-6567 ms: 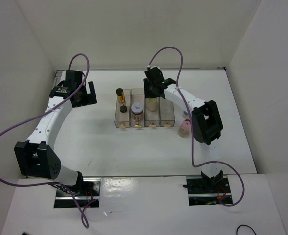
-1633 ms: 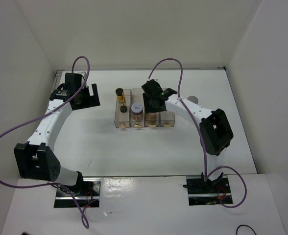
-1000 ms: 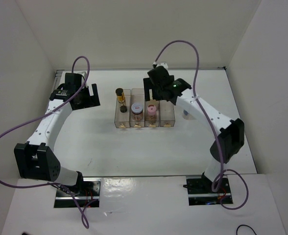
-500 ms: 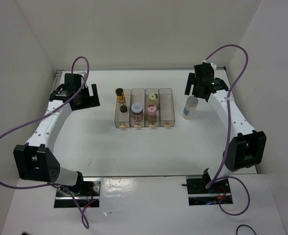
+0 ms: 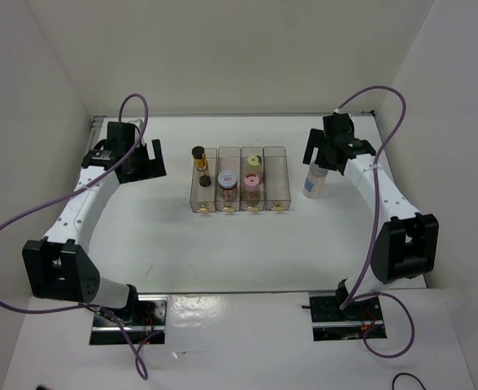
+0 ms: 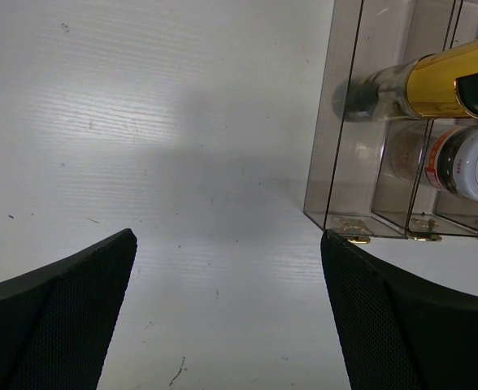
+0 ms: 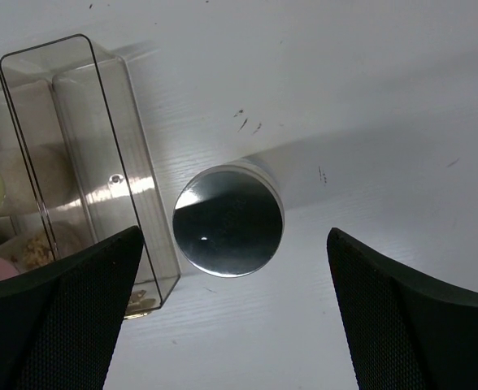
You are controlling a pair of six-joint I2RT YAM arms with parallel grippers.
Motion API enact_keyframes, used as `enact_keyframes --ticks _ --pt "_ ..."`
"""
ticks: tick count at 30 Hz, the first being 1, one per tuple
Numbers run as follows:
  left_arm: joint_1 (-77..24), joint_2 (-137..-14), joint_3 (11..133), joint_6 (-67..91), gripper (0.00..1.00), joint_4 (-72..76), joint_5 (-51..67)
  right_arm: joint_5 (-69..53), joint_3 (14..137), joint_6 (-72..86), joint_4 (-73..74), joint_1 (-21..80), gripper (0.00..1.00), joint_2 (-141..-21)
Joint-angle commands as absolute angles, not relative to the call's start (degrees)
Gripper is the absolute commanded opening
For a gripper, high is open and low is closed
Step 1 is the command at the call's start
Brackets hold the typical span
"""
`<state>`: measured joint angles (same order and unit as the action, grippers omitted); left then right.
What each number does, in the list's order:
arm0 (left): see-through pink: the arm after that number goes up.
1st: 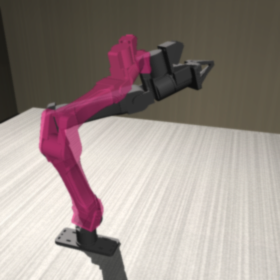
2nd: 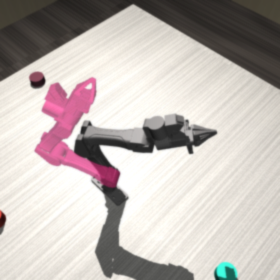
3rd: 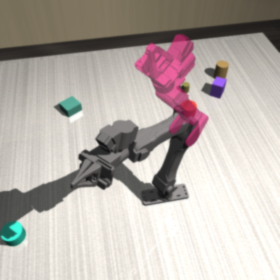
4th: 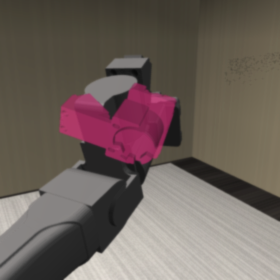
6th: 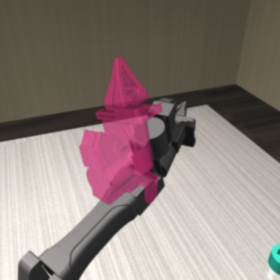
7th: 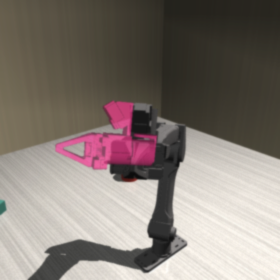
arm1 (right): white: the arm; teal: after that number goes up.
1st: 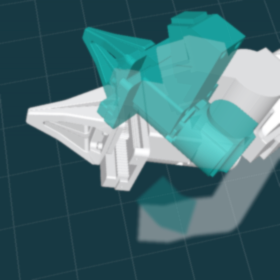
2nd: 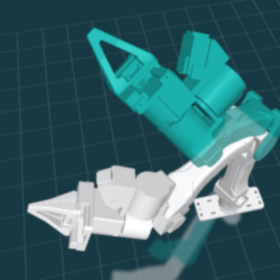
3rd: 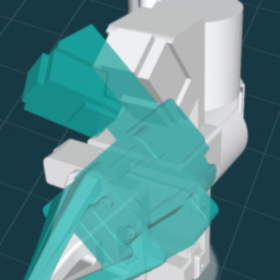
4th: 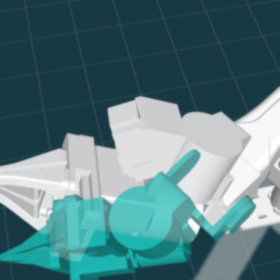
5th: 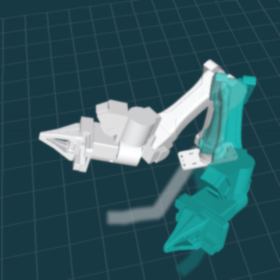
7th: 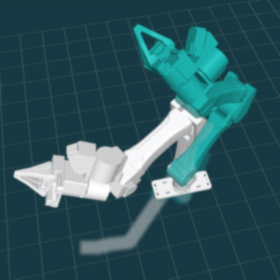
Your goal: Organize the condiment bottles
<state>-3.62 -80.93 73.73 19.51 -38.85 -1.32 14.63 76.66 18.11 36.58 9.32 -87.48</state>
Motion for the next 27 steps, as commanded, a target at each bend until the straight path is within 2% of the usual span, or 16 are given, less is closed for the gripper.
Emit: enact_keyframes --ticks 1,21,27 --pt "-3.34 -80.68 73.39 18.98 1.0 -37.35 -1.05 13.1 74.72 17.84 32.44 8.88 0.98 -88.15" --pt "-3.34 -81.74 73.39 18.98 1.0 -37.35 -1.05 14.15 73.48 18.37 29.53 8.88 0.98 -93.52" --pt "-3.34 -82.26 73.39 18.98 1.0 -37.35 -1.05 14.15 72.33 18.9 28.92 8.88 0.86 -93.52"
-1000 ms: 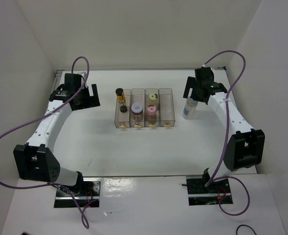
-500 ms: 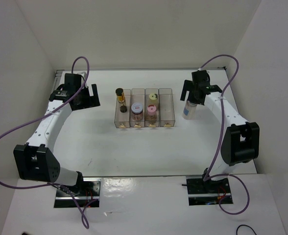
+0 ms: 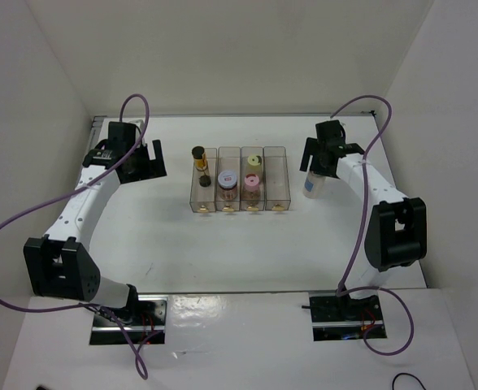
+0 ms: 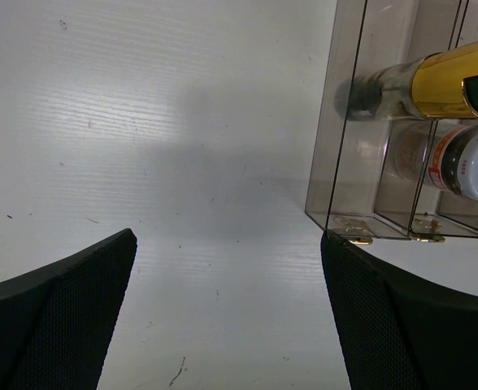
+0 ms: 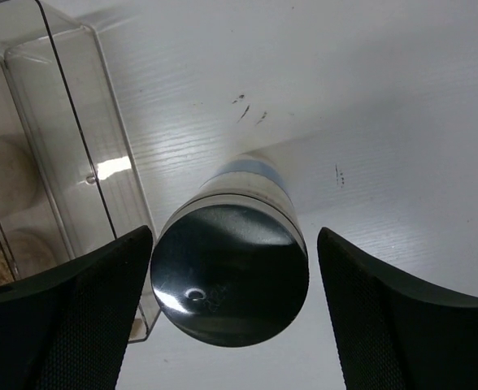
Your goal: Organize the condiment bottles
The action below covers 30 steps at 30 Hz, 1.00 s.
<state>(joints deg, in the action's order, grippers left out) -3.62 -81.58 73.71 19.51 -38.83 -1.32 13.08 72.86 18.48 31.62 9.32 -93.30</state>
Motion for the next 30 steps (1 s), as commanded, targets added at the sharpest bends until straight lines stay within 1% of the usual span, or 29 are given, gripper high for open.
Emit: enact_keyframes --ticks 1,5,9,11,13,15,18,19,24,30 --pt "-3.34 -82.27 73.39 18.98 1.0 -37.35 -1.05 14.15 72.33 18.9 28.92 8.88 0.84 -93.52" --pt "-3.34 -82.27 73.39 18.98 1.0 -37.35 -1.05 14.15 72.33 18.9 28.92 8.88 0.78 -94.04" --pt "-3.34 -82.27 73.39 18.98 1.0 -37.35 -1.05 14.68 72.33 18.9 28.92 8.88 0.65 -94.04" --pt "-3.34 -82.27 73.39 18.98 1.0 -37.35 -1.05 15.2 72.86 18.9 28.92 8.88 0.65 -94.04" --pt "-3.34 -82.27 73.39 18.98 1.0 -37.35 -1.05 15.21 72.86 18.9 28.92 8.88 0.58 -94.04" --pt "-3.34 -82.27 73.39 18.98 1.0 -37.35 -1.05 15.21 72.86 18.9 29.44 8.88 0.56 -94.04" --pt "-3.34 -82.27 73.39 18.98 1.0 -37.35 -1.05 15.21 74.08 18.9 30.06 8.88 0.49 -94.04" --pt "-3.34 -82.27 73.39 18.98 1.0 -37.35 -1.05 15.21 74.09 18.9 30.67 8.88 0.45 -93.43" --pt "-3.34 -82.27 73.39 18.98 1.0 -37.35 -1.05 15.21 78.38 18.37 32.17 8.88 0.39 -90.97" --pt "-3.34 -82.27 73.39 18.98 1.0 -37.35 -1.05 14.59 84.89 17.32 36.38 10.1 0.39 -88.07"
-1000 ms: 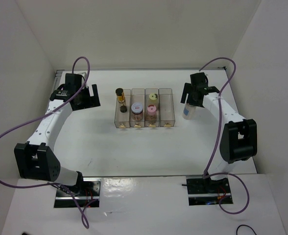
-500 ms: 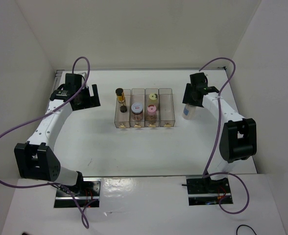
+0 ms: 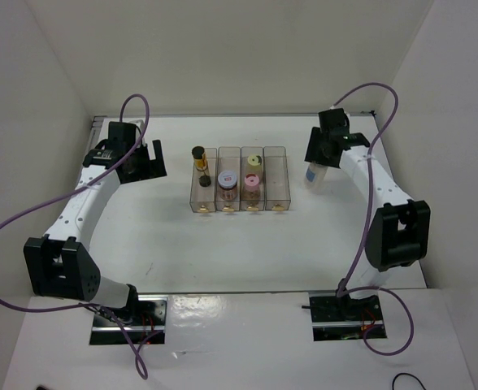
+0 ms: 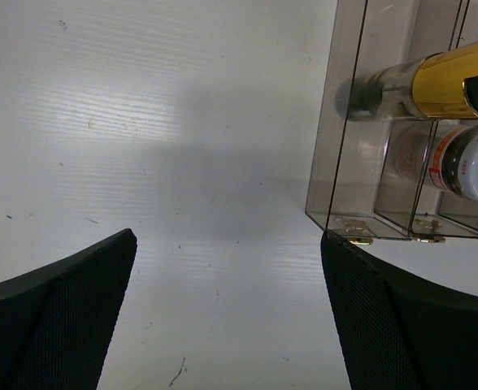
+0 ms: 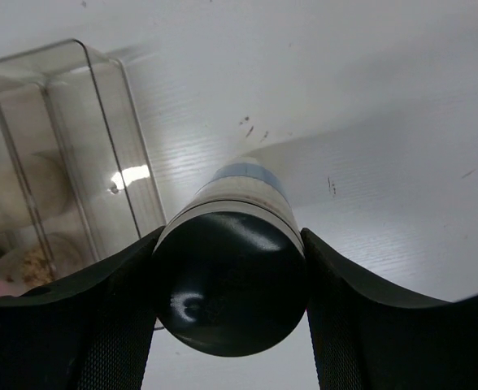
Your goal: Organize the condiment bottles
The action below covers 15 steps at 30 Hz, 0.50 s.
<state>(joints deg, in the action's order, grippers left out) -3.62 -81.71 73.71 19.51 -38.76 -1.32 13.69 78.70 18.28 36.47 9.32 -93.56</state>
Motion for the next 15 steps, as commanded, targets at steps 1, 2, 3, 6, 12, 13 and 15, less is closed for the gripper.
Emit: enact_keyframes --ticks 1,2,3,6,12,13,15 --pt "-3.34 -82.27 73.39 18.98 1.0 -37.35 -1.05 14.59 85.6 17.31 36.39 10.11 0.39 -87.54" --pt "-3.34 -82.27 73.39 18.98 1.0 -37.35 -1.05 14.59 86.39 16.79 36.91 10.89 0.39 -87.54" --pt "-3.34 -82.27 73.39 18.98 1.0 -37.35 -1.05 14.07 88.05 16.79 37.61 11.94 0.39 -87.54" --pt "-3.34 -82.27 73.39 18.98 1.0 -37.35 -0.53 13.54 91.4 16.26 38.41 14.05 0.39 -89.2" --pt "-3.34 -81.74 73.39 18.98 1.0 -37.35 -0.53 14.24 97.29 16.26 40.34 18.98 0.39 -93.69" --pt "-3.34 -81.74 73.39 18.98 1.0 -37.35 -0.53 14.24 97.99 16.26 40.34 20.2 0.39 -93.69" --pt "-3.34 -81.74 73.39 18.98 1.0 -37.35 -0.53 14.77 99.75 16.26 40.34 21.35 0.39 -95.61"
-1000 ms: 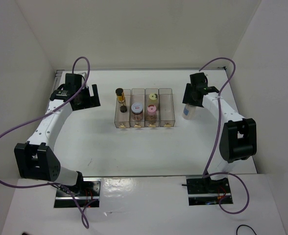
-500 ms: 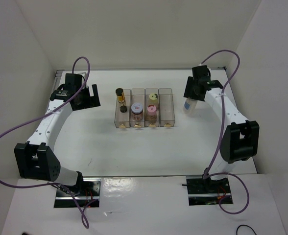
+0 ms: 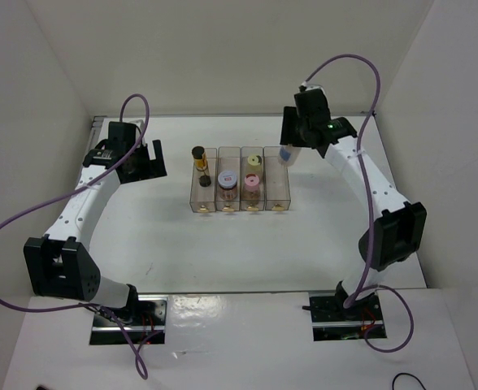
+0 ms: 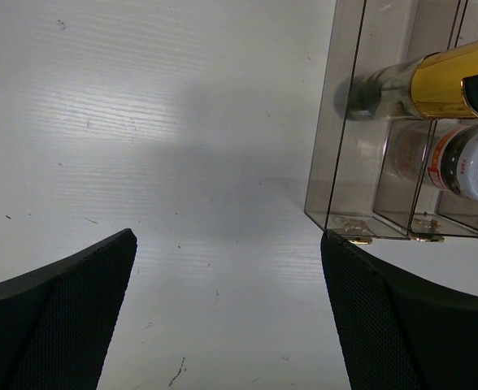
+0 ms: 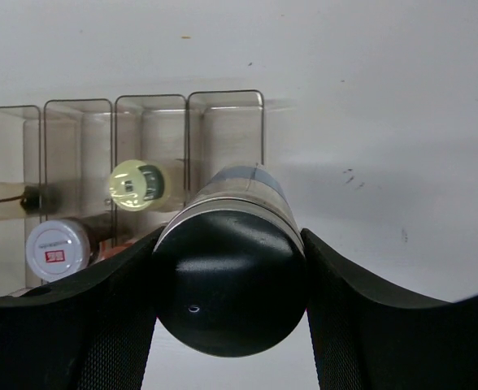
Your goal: Organize the condiment bottles
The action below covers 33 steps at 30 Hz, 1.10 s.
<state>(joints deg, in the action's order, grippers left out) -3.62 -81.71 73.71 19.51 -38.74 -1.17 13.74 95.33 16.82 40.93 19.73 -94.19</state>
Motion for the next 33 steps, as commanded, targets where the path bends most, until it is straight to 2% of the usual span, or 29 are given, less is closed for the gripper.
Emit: enact_keyframes --ticks 1,33 --pt "-3.34 -81.74 73.39 18.98 1.0 -37.35 -0.53 14.77 99.76 16.26 40.34 22.4 0.39 -96.15" --pt "-3.34 -83.32 73.39 18.46 1.0 -36.83 -1.05 14.15 91.76 16.79 30.68 25.22 0.39 -105.38"
